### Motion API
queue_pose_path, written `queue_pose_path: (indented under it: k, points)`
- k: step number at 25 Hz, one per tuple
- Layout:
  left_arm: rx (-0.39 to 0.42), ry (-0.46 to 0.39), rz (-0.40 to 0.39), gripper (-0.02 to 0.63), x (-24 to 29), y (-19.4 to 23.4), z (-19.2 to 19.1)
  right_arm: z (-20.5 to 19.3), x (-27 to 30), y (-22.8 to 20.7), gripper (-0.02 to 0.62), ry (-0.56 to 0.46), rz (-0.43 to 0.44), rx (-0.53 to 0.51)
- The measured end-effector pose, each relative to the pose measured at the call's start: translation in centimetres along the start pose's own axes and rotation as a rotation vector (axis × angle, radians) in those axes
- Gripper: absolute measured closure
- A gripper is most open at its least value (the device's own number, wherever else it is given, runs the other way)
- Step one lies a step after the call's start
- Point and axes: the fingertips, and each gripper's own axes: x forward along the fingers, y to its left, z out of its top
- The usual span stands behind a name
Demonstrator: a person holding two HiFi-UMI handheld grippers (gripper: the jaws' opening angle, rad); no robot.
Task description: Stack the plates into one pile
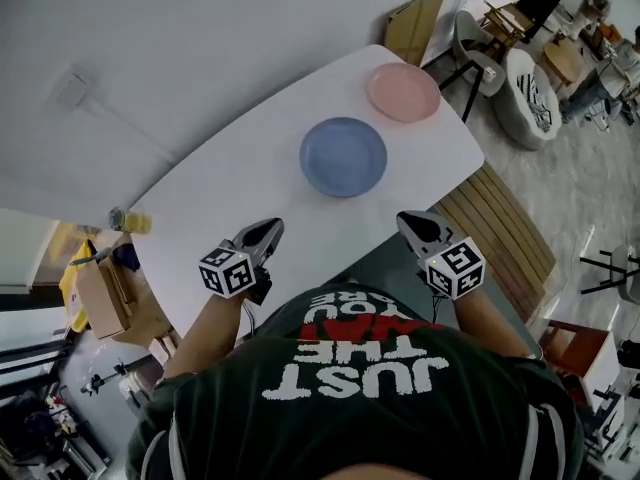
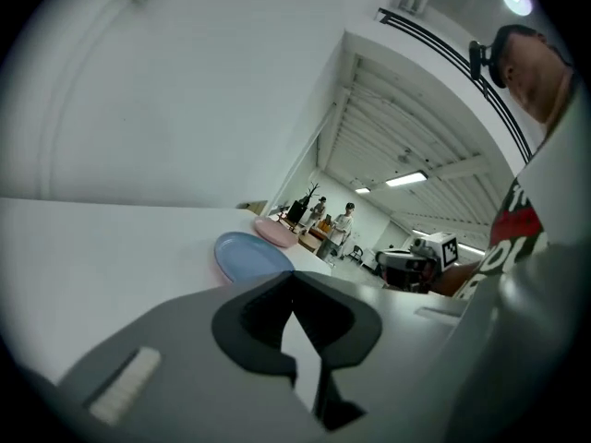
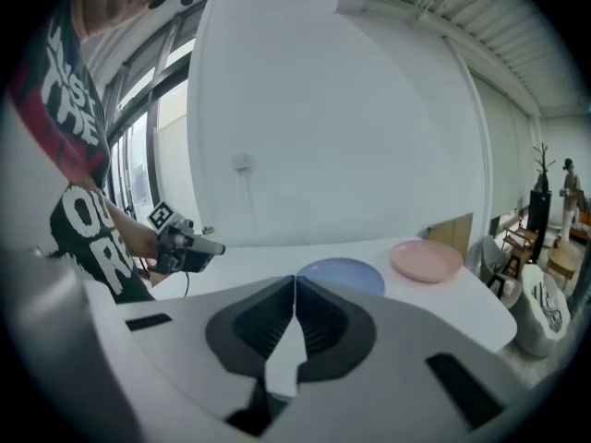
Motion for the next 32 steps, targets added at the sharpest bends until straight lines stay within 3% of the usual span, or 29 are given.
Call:
queue_pose_path:
  k: [6,15,22,29,32]
  points:
    - [0.027,-0.092,-0.024,0.597,-2.7,-2.8,0.1,1.8,2.2,0.4,0.589,0.002,0.058,-0.050]
    - [0.122,-0.093,-0.090,0.597,-1.9,-2.3,2.8,4.4,5.4,0.7,0.589,0.002,0.044,-0.068]
    - [0.160,-0.079,-0.080,0.597,4.4,-4.3,4.7,4.4,4.4,-7.6,0.589,-0.019,0.028,-0.041]
    - [0.089,-0.121,0.029,0.597,13.9,-6.4,7.1,3.8,6.6,-17.1,0.589,0.035,0.167,-0.013]
    - [0.118,-0.102,0.043,0.597,14.8,-6.7,7.8,3.1,9.1,-18.1,0.589,0.086,0.214,0.001]
